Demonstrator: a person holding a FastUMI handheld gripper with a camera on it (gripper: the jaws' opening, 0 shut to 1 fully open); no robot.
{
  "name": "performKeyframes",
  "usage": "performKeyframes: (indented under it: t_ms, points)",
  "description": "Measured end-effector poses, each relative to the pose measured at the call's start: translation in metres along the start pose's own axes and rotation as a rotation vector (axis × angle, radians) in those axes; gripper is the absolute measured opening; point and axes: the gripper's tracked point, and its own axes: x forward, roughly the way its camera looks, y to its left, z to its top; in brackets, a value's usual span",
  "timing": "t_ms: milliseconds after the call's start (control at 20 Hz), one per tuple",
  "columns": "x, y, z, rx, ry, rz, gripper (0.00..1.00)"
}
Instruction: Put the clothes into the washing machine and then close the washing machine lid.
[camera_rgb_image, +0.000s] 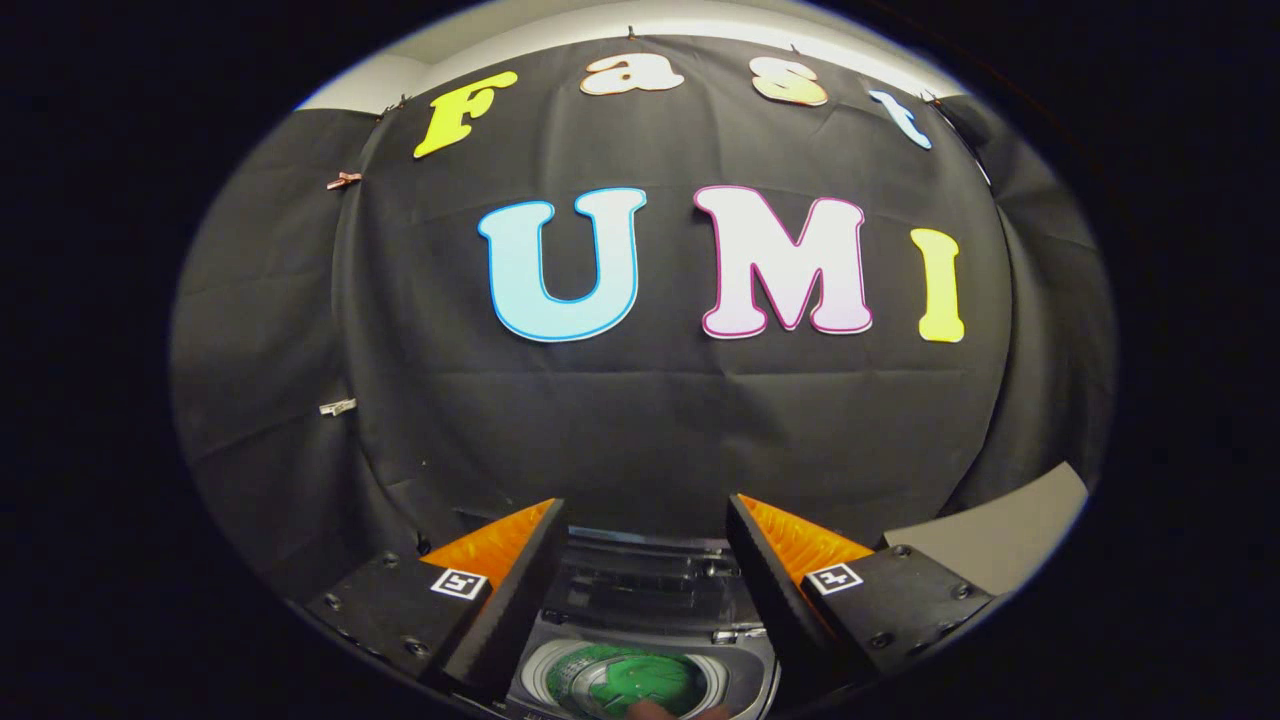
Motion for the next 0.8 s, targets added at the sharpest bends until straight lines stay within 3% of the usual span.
performKeyframes:
  t_ms: [500, 800]
  points:
    - [0.096, -0.014, -0.033, 0.049, 0.168, -0.070, 1.00]
    - [0.117, -0.024, -0.068, 0.048, 0.242, -0.109, 1.00]
